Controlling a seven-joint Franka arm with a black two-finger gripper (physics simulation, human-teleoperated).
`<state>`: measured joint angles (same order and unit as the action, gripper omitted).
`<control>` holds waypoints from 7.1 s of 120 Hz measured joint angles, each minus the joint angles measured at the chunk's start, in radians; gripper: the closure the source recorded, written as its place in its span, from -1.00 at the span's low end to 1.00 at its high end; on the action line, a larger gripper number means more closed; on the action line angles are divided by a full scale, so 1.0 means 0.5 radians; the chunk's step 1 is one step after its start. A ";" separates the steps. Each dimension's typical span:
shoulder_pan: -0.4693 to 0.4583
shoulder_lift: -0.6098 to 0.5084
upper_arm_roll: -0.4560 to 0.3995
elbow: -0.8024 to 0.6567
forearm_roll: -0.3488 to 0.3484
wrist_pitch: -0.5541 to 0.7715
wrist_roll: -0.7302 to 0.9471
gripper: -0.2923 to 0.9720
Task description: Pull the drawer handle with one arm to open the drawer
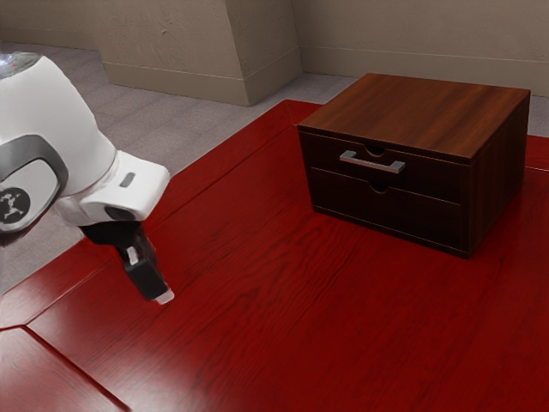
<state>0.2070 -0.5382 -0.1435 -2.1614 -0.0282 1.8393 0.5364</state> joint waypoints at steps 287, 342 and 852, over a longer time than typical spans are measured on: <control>-0.318 2.024 0.044 1.837 -0.035 0.705 2.200 -0.54; -0.328 2.244 0.045 2.049 -0.036 0.717 2.222 -0.54; -0.313 0.867 0.096 0.478 -0.099 0.921 1.850 -0.02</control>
<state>0.0503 -0.1045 -0.0957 -1.9222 -0.0776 2.2996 1.4617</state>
